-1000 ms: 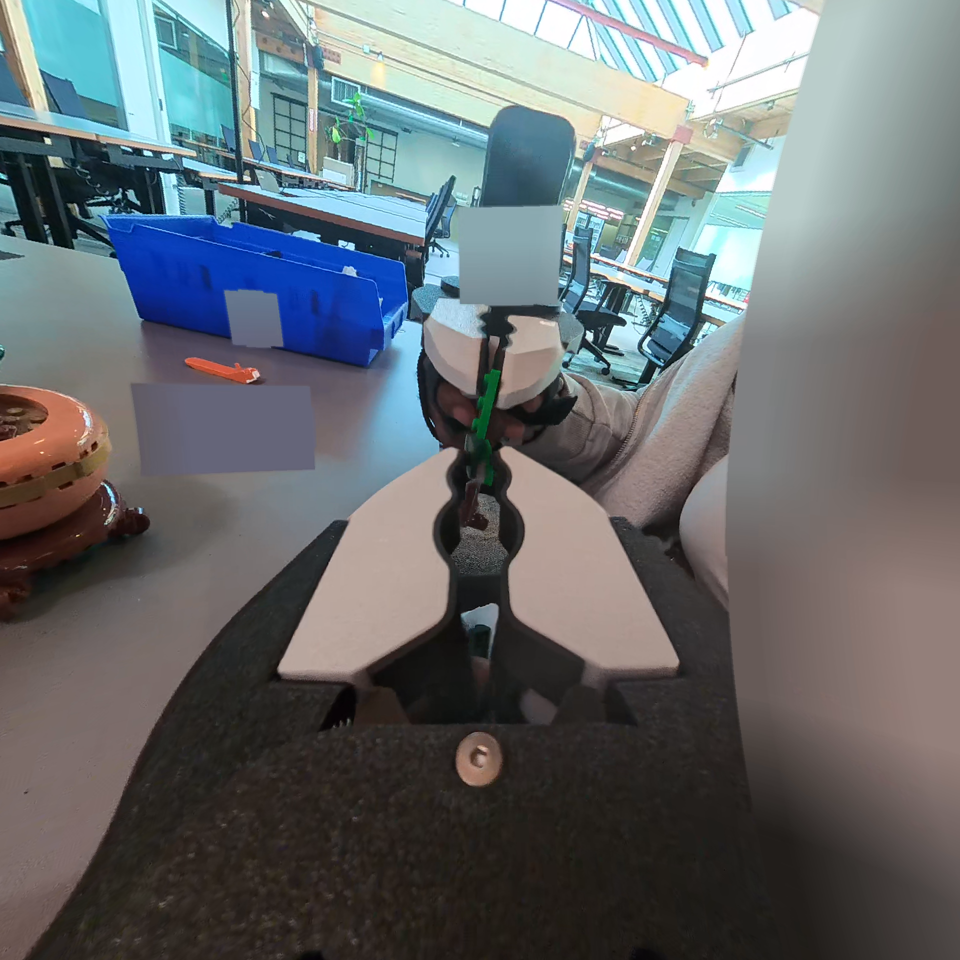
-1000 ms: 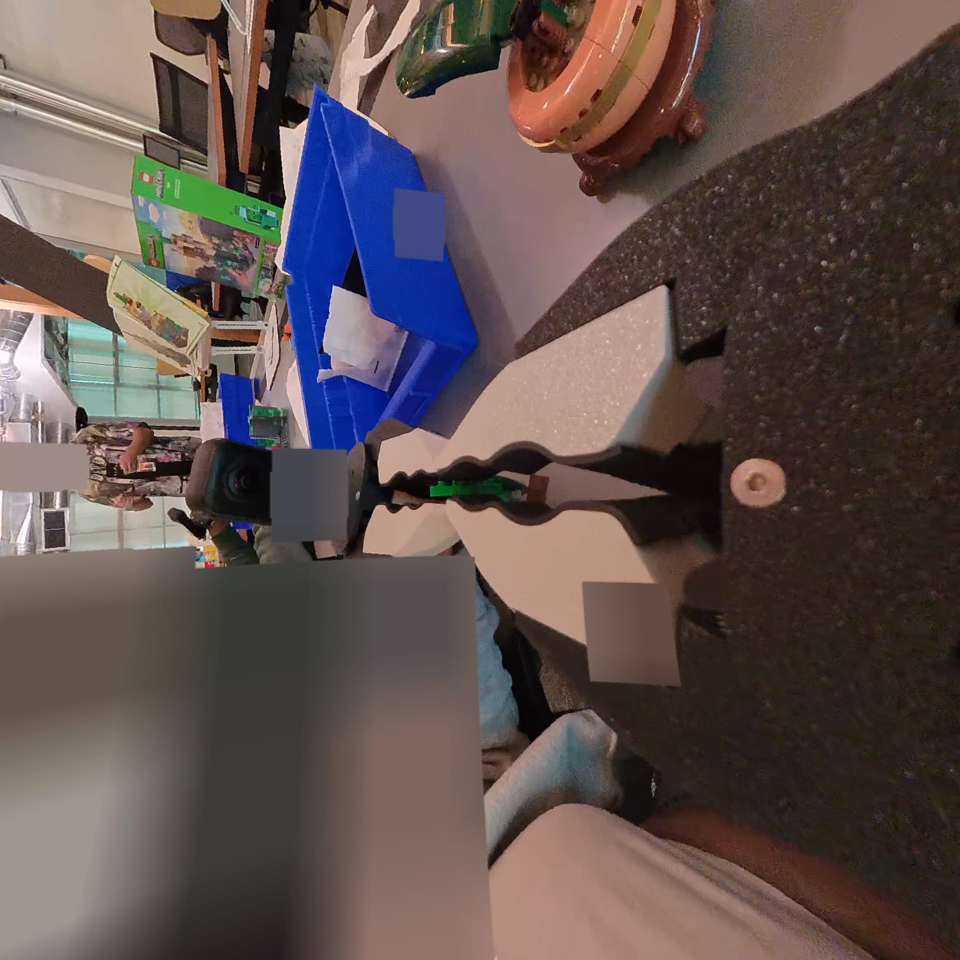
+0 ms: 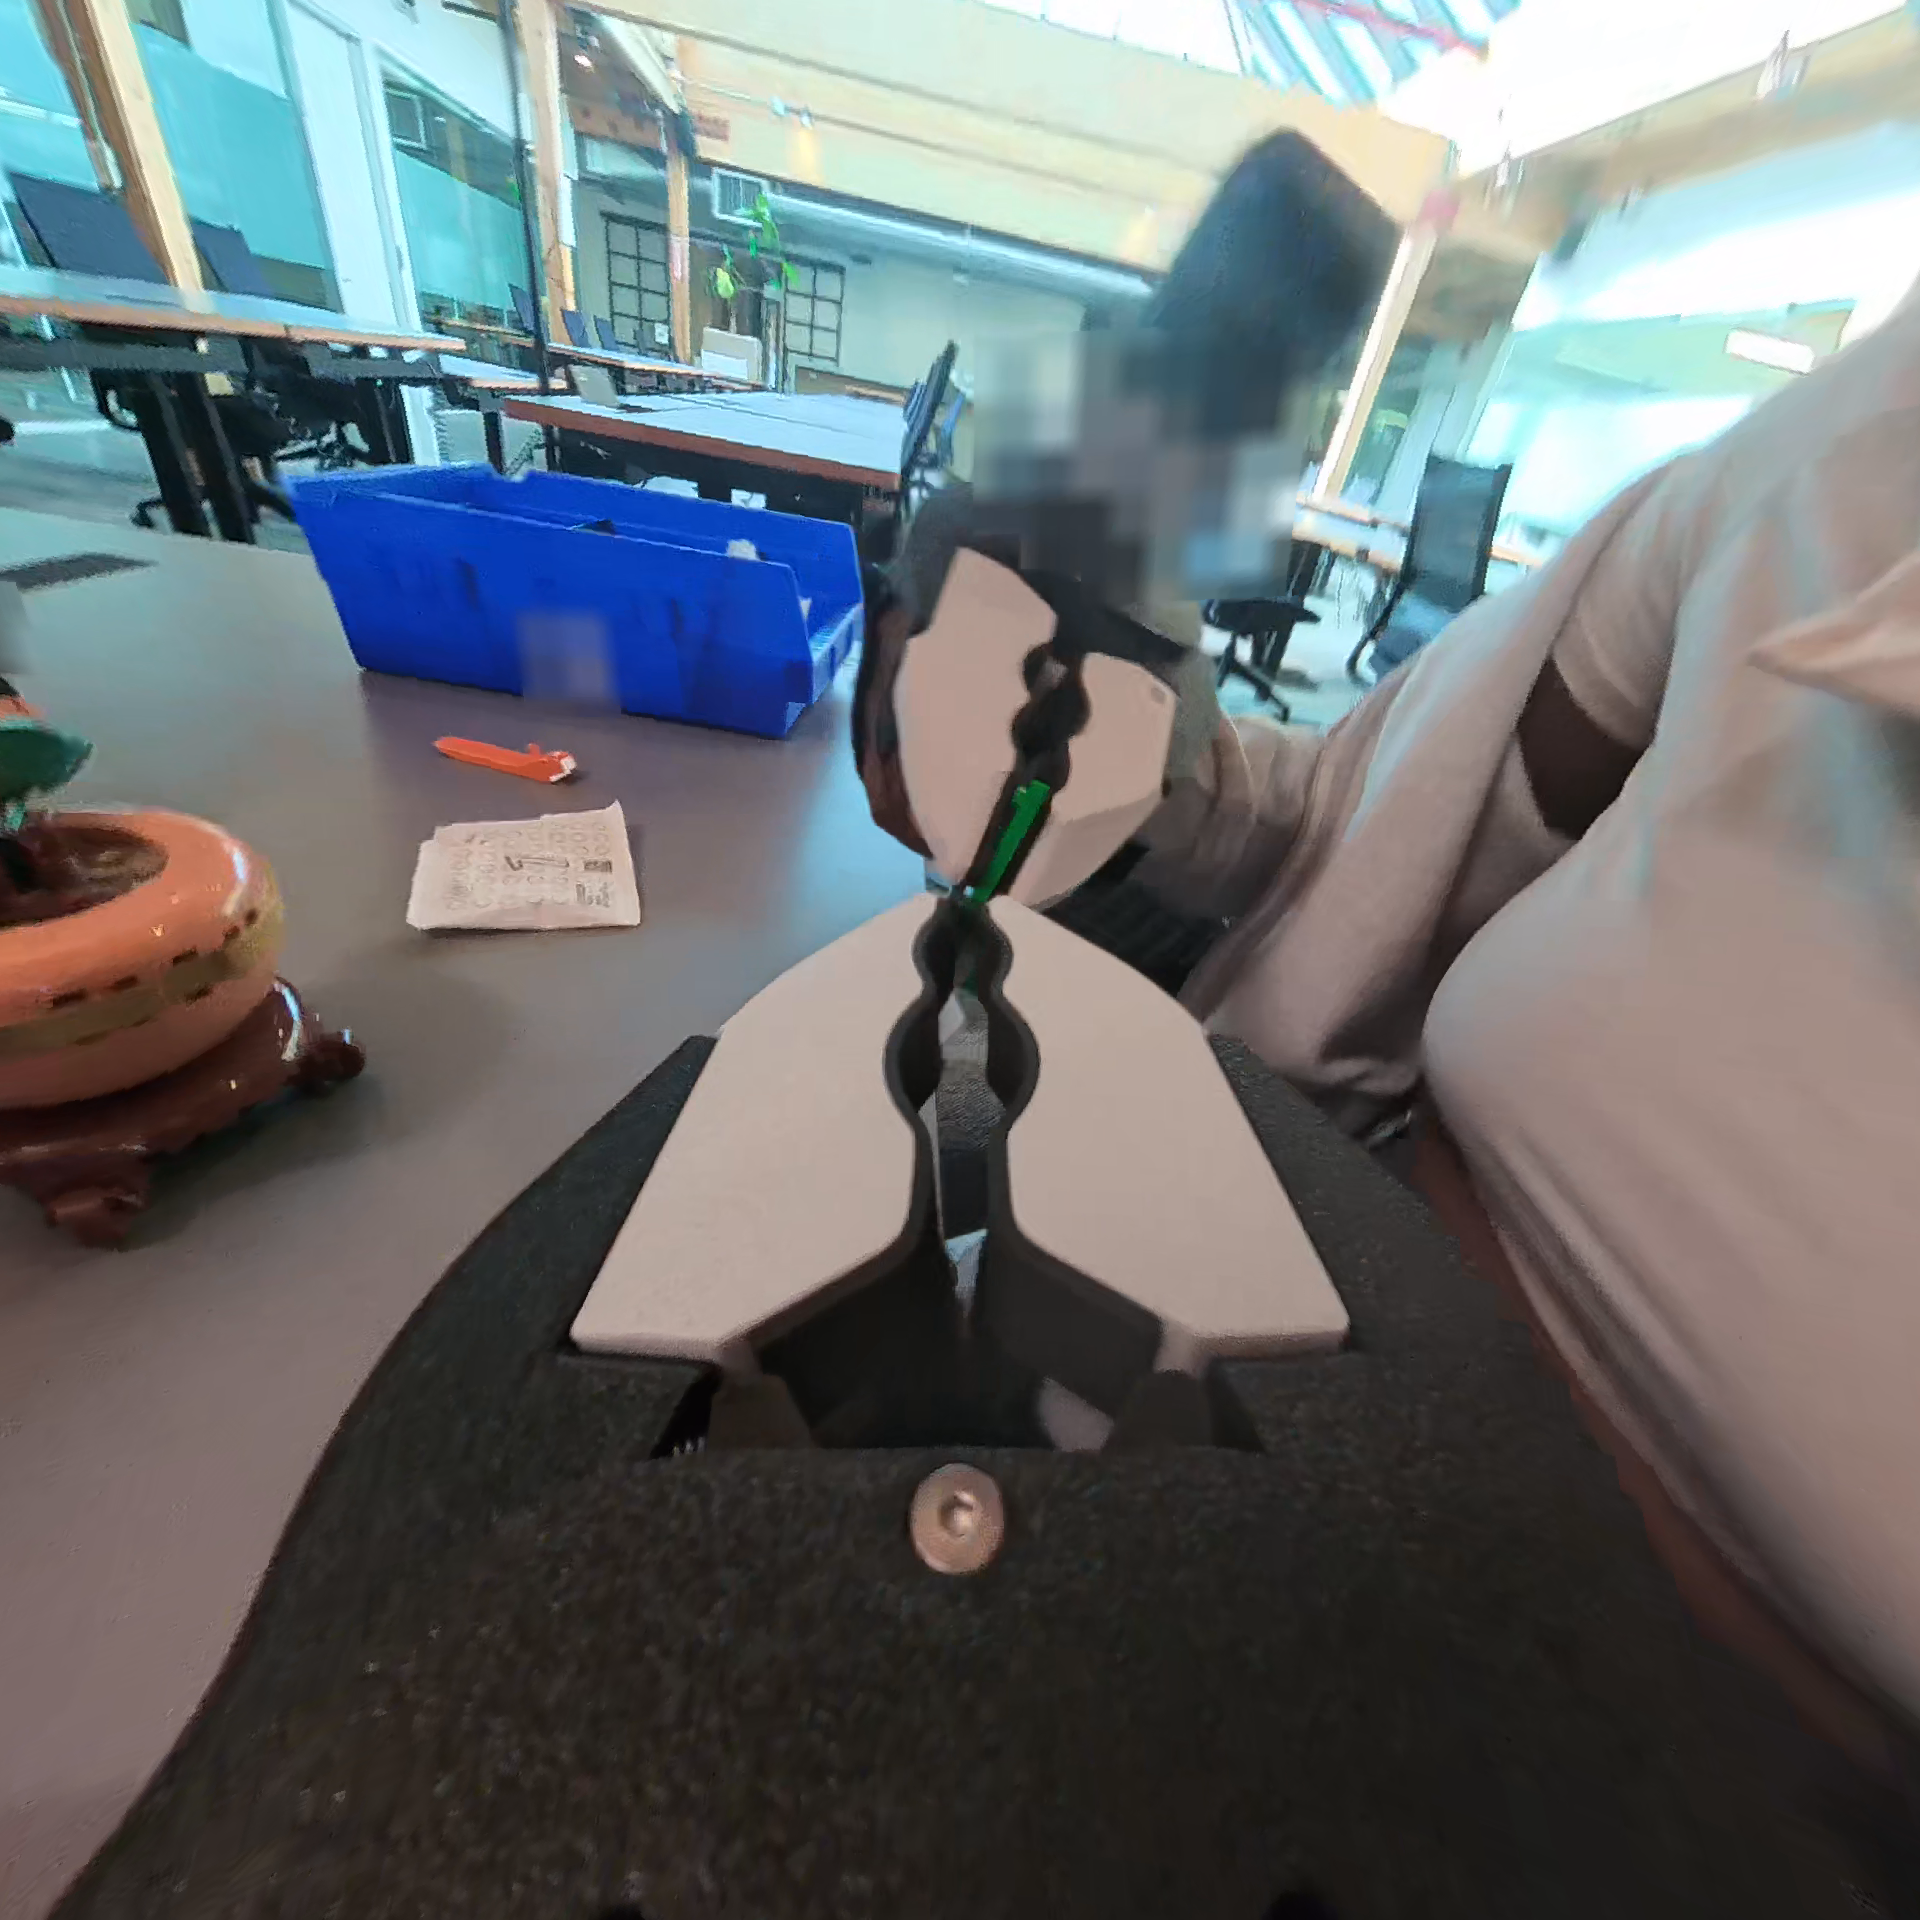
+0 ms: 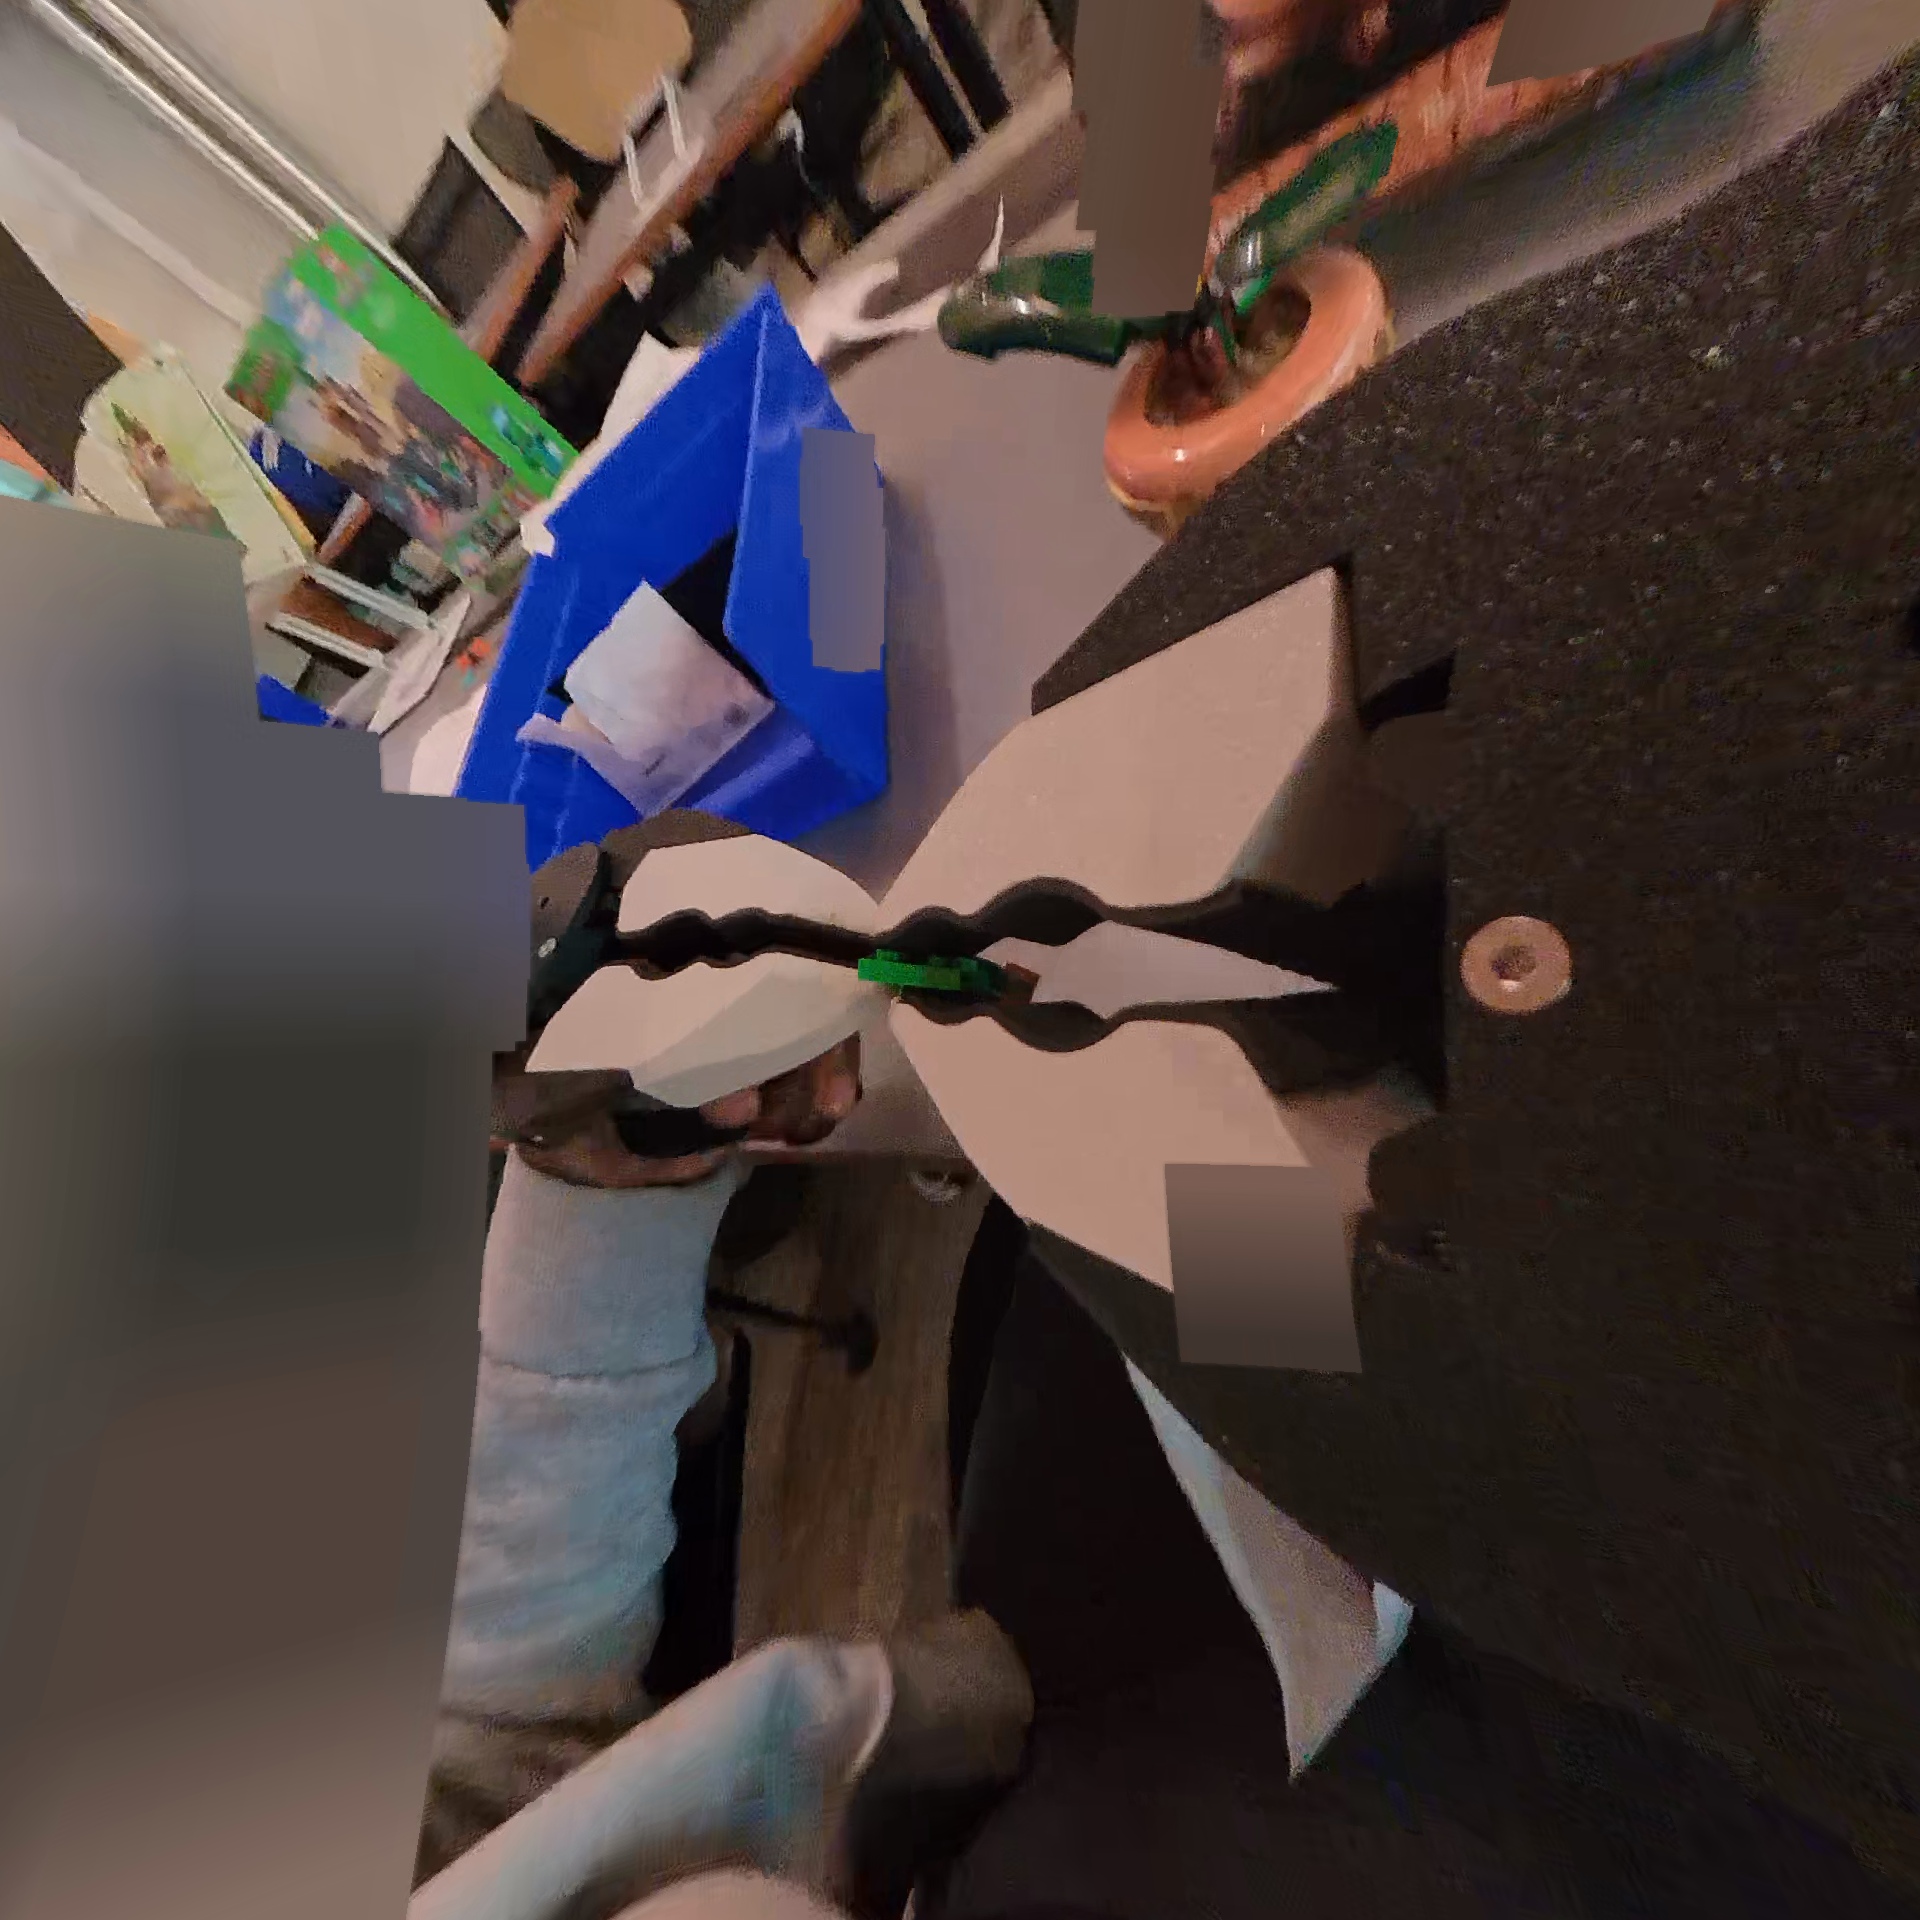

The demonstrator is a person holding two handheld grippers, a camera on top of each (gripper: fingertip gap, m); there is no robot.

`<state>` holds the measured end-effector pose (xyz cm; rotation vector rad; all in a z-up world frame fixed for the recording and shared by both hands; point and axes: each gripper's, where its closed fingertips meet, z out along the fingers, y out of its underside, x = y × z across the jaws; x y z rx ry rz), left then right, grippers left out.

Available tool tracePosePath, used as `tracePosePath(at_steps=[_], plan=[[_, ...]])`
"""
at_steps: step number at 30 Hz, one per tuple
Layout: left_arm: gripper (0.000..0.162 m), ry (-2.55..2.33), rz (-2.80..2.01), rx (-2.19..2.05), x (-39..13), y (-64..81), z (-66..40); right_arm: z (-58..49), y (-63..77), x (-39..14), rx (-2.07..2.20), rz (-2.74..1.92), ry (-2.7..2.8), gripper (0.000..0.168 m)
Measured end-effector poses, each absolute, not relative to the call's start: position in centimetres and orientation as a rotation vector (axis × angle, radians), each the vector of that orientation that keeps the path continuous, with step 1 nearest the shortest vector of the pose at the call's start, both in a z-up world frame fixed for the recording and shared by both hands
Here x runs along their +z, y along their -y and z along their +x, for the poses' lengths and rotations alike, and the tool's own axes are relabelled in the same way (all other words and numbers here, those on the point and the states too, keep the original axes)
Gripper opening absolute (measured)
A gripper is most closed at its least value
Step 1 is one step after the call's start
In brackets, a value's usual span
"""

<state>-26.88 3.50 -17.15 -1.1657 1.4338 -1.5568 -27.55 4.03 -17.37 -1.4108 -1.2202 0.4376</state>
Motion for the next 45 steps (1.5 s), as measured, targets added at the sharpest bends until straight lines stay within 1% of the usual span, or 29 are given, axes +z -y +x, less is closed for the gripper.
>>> tracePosePath(at_steps=[1, 5, 11, 13, 15, 17, 19, 23, 24, 27, 30, 33, 36, 38, 41, 42, 45], plan=[[0.002, -1.396, -1.206, -1.59, -17.3, -3.9, -26.8, -27.4, -4.4, -17.5, 0.348, -1.394, 1.236, 0.006], [0.003, -1.31, -1.351, -1.645, -18.0, -5.0, -26.2, -26.9, -5.2, -18.1, 0.185, -1.307, 1.272, 0.006], [0.003, -1.258, -1.466, -1.546, -19.2, -6.2, -25.2, -26.1, -6.1, -19.0, 0.196, -1.319, 1.246, 0.005], [0.0, -1.202, -1.509, -1.461, -19.8, -7.3, -25.0, -25.9, -6.4, -19.0, 0.194, -1.317, 1.231, 0.005], [0.0, -1.135, -1.54, -1.414, -20.2, -8.7, -25.1, -27.8, -4.9, -19.7, 0.284, -1.276, 1.311, 0.005], [0.0, -1.132, -1.558, -1.457, -20.4, -8.8, -25.3, -27.2, -6.4, -20.5, 0.112, -1.29, 1.318, 0.005], [0.0, -1.168, -1.553, -1.39, -20.8, -9.1, -25.6, -26.7, -6.4, -19.7, 0.242, -1.303, 1.258, 0.004], [0.0, -1.232, -1.604, -1.245, -22.1, -10.3, -26.3, -25.5, -7.0, -20.3, 0.171, -1.324, 1.262, 0.005], [0.002, -1.253, -1.596, -1.23, -22.2, -10.4, -26.5, -25.4, -7.0, -19.8, 0.215, -1.315, 1.219, 0.005], [0.021, -1.266, -1.457, -1.272, -20.8, -9.6, -26.5, -24.7, -7.2, -18.0, 0.487, -1.33, 1.002, 0.004], [0.027, -1.315, -1.295, -1.269, -19.3, -7.7, -25.9, -24.3, -7.2, -16.2, 0.774, -1.354, 0.809, 0.005], [0.034, -1.376, -1.249, -1.149, -19.4, -6.9, -25.2, -24.8, -6.9, -15.8, 0.888, -1.375, 0.776, 0.005], [0.03, -1.383, -1.206, -1.117, -19.1, -6.2, -24.8, -25.3, -6.7, -15.8, 0.939, -1.374, 0.775, 0.004], [0.015, -1.395, -1.156, -1.134, -18.8, -5.6, -24.9, -25.4, -6.6, -15.5, 1.006, -1.362, 0.745, 0.004], [0.012, -1.391, -1.195, -1.19, -18.7, -5.4, -24.9, -25.3, -6.7, -15.7, 1.051, -1.355, 0.735, 0.005], [0.006, -1.385, -1.227, -1.223, -18.7, -5.5, -25.0, -25.4, -6.5, -15.8, 1.022, -1.342, 0.766, 0.005], [0.007, -1.371, -1.299, -1.309, -19.2, -5.6, -25.0, -25.3, -6.4, -16.4, 0.86, -1.336, 0.868, 0.006]])
